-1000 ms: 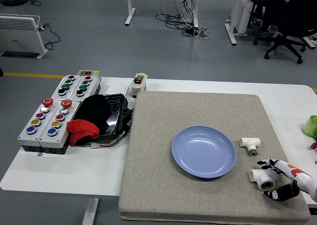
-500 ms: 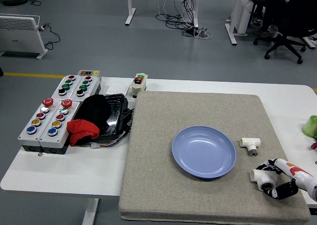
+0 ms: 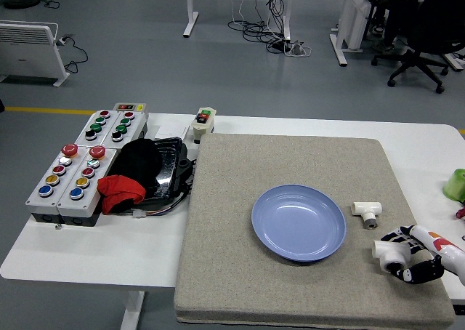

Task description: Pick pipe place plate twice

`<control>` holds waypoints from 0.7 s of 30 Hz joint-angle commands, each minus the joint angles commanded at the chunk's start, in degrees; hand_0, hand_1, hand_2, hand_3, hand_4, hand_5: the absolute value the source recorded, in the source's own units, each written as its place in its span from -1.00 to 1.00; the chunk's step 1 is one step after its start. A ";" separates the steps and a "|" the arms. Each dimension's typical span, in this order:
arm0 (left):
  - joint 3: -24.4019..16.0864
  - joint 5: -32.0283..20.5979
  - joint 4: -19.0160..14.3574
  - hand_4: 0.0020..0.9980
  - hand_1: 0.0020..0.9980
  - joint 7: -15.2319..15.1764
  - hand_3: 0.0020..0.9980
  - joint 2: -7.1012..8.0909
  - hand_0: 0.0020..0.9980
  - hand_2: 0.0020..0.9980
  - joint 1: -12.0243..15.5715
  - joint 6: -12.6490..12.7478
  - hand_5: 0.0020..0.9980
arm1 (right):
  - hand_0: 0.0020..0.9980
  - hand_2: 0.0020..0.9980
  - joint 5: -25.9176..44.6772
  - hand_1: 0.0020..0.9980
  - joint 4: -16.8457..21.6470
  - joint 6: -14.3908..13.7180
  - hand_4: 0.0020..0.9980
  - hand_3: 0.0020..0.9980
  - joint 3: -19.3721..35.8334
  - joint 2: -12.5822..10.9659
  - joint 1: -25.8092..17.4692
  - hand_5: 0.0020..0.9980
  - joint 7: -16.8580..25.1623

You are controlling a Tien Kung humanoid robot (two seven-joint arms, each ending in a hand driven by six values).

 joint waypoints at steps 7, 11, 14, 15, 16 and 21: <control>-0.05 0.02 0.02 -0.39 0.20 -0.01 0.24 0.06 0.26 0.23 0.25 0.04 1.00 | -0.26 -0.06 0.59 -0.09 0.88 -1.78 0.35 0.29 0.16 1.15 1.65 -0.64 0.22; 0.01 0.04 0.01 -0.39 0.20 -0.01 0.24 0.09 0.26 0.23 0.27 0.04 1.00 | -0.30 -0.06 0.03 -0.10 0.77 -1.76 0.35 0.29 0.08 1.73 2.62 -0.65 -0.06; 0.16 -0.21 -0.02 -0.39 0.20 -0.11 0.24 0.16 0.26 0.23 0.26 0.01 1.00 | -0.30 -0.06 0.60 -0.10 0.86 -1.71 0.35 0.29 0.01 1.84 3.26 -0.65 -0.20; 0.16 -0.15 -0.02 -0.39 0.20 -0.09 0.24 0.19 0.26 0.23 0.22 -0.01 1.00 | -0.30 -0.06 0.72 -0.10 0.85 -1.81 0.35 0.29 -0.08 1.84 3.56 -0.65 -0.16; 0.18 -0.18 -0.01 -0.39 0.20 -0.10 0.24 0.20 0.26 0.23 0.19 -0.01 1.00 | -0.30 -0.06 0.77 -0.10 0.83 -1.85 0.35 0.29 -0.17 1.87 3.83 -0.65 -0.16; 0.10 -0.14 -0.01 -0.39 0.20 -0.03 0.24 0.22 0.26 0.23 0.03 0.00 1.00 | -0.32 -0.06 0.89 -0.11 0.24 -2.17 0.31 0.28 -1.77 2.64 7.53 -0.62 -0.15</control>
